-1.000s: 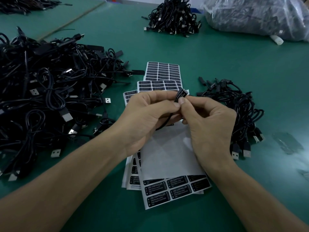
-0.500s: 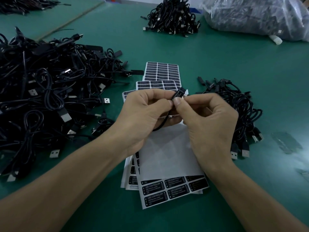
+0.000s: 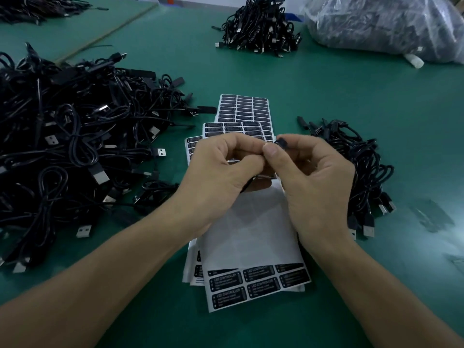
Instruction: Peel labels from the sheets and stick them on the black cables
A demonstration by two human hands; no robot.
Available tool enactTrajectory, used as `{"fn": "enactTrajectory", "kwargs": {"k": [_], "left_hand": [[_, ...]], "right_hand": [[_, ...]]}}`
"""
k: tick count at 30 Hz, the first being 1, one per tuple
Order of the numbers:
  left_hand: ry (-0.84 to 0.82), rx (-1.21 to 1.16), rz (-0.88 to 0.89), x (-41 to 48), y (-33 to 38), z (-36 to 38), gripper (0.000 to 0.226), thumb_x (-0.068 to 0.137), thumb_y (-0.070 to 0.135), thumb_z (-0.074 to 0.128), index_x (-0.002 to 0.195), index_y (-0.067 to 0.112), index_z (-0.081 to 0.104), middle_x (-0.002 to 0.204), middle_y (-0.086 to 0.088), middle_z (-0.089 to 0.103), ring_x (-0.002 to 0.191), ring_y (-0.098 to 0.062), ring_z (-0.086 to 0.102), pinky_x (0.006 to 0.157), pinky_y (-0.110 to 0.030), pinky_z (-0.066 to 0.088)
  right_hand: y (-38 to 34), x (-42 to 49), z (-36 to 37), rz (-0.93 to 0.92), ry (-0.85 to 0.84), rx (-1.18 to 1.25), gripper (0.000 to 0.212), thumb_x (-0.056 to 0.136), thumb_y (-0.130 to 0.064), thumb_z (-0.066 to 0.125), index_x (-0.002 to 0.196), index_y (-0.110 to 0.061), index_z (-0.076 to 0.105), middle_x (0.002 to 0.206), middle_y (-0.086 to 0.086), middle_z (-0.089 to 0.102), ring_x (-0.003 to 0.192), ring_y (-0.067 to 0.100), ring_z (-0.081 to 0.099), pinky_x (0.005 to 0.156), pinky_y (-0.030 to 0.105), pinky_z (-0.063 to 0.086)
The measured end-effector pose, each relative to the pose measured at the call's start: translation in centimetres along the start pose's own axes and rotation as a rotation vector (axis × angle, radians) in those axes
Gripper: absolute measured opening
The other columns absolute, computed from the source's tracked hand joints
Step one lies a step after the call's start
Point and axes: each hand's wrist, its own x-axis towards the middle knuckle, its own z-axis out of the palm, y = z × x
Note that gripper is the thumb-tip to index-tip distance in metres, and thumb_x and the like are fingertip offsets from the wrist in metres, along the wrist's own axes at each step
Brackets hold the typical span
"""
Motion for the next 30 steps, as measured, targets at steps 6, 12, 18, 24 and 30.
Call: {"fn": "enactTrajectory", "kwargs": {"k": [6,12,18,24,30], "left_hand": [[-0.043,0.434,0.277,0.2,-0.3,-0.8,0.008,0.085,0.016,0.079,0.089,0.015,0.073,0.077,0.003,0.075,0.070,-0.013,0.071,0.068,-0.026,0.059],[0.001,0.817,0.592,0.5,0.4,-1.7,0.011,0.088,0.028,0.077,0.095,0.019,0.079,0.081,0.010,0.072,0.074,-0.008,0.068,0.065,-0.039,0.058],[0.175,0.667,0.756,0.4,1.6,-1.7,0.025,0.092,0.017,0.071,0.072,0.007,0.062,0.066,0.011,0.060,0.060,-0.006,0.059,0.055,-0.015,0.045],[0.084,0.295,0.642,0.2,2.0,-1.3,0.017,0.095,0.014,0.067,0.084,0.023,0.058,0.067,-0.017,0.059,0.066,-0.035,0.065,0.059,-0.040,0.055],[0.080,-0.040,0.450,0.4,3.2,-1.9,0.015,0.093,0.016,0.065,0.107,0.020,0.059,0.069,0.005,0.068,0.074,-0.012,0.070,0.065,-0.027,0.055]], "right_hand": [[-0.4,-0.1,-0.1,-0.036,-0.049,-0.014,0.005,0.092,-0.022,0.070,0.088,-0.023,0.072,0.080,-0.007,0.074,0.075,0.011,0.070,0.071,0.026,0.057],[-0.8,-0.3,0.0,-0.061,-0.051,0.022,0.018,0.101,-0.025,0.057,0.095,-0.018,0.073,0.075,-0.011,0.069,0.068,0.003,0.062,0.062,0.017,0.048],[-0.2,-0.8,0.4,-0.122,-0.406,-0.350,0.032,0.089,-0.038,0.065,0.118,-0.026,0.065,0.094,-0.014,0.059,0.085,0.003,0.055,0.071,0.015,0.042],[0.1,-1.1,1.0,-0.166,-0.622,-0.518,0.036,0.082,-0.061,0.063,0.113,-0.044,0.063,0.100,-0.017,0.051,0.101,0.007,0.051,0.085,0.037,0.051],[-0.3,-1.0,0.9,-0.139,-0.574,-0.415,0.019,0.087,-0.038,0.074,0.105,-0.036,0.075,0.104,-0.017,0.055,0.102,0.003,0.054,0.088,0.028,0.046]]}}
